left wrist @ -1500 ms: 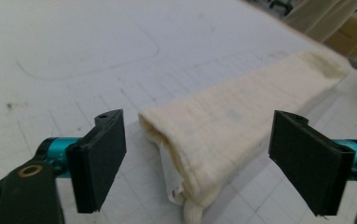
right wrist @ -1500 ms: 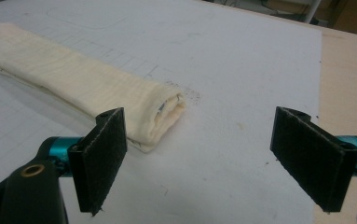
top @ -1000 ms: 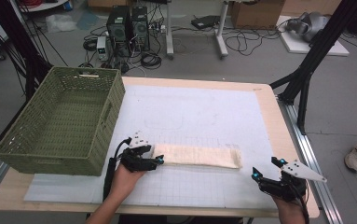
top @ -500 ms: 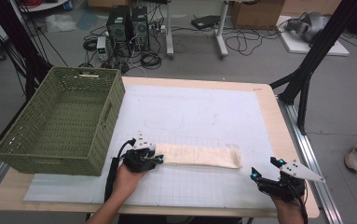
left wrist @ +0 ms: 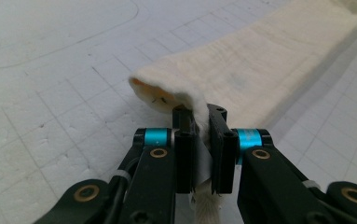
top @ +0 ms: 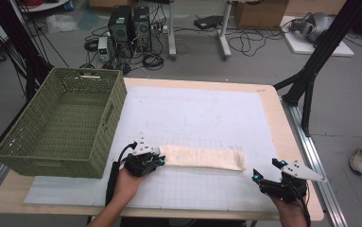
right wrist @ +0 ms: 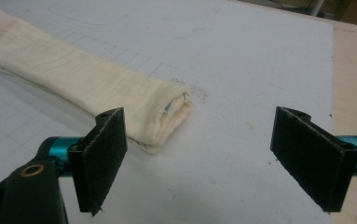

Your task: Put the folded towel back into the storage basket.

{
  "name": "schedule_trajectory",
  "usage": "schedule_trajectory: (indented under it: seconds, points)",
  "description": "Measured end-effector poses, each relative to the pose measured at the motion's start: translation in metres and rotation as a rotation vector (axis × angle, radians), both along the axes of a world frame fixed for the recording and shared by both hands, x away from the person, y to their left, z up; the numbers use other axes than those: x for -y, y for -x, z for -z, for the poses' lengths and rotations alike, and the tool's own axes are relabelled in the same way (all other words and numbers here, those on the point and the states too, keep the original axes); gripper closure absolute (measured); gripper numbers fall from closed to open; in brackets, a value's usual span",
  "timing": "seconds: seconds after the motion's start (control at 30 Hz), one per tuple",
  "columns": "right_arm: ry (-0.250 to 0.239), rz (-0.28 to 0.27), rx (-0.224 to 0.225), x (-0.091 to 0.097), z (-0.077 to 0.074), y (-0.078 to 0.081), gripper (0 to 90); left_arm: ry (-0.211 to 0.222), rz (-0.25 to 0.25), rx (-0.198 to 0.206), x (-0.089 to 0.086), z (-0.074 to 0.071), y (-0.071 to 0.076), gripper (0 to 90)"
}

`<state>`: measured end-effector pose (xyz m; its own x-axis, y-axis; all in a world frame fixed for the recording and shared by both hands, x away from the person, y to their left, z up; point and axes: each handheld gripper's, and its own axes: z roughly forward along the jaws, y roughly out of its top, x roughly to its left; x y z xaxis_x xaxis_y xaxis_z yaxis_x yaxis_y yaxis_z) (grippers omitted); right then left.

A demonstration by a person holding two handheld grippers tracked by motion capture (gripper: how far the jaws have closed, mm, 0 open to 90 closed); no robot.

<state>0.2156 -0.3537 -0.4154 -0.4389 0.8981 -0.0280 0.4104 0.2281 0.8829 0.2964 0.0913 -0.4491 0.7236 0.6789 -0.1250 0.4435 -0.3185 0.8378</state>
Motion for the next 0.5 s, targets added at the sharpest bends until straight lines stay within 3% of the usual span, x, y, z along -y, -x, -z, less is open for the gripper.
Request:
schedule_trajectory:
  seconds: [0.07,0.2,0.37,0.5]
  points:
    - [0.004,-0.013,0.020,-0.0021,-0.0017,0.0012,17.2,0.009,0.005,0.003,-0.0006,-0.0003,0.0002,82.3]
    - [-0.001,-0.016,0.012,-0.0030,-0.0004,0.0000,17.2,0.033,0.007,0.003,-0.0029,-0.0014,0.0013,82.2]
    - [0.000,-0.030,0.004,-0.0043,0.0009,-0.0004,19.1,0.093,-0.006,-0.004,-0.0076,-0.0035,0.0030,81.7]
    - [-0.007,-0.030,0.002,-0.0059,0.0014,-0.0020,20.8,0.091,-0.008,0.005,-0.0087,-0.0046,0.0043,81.8]
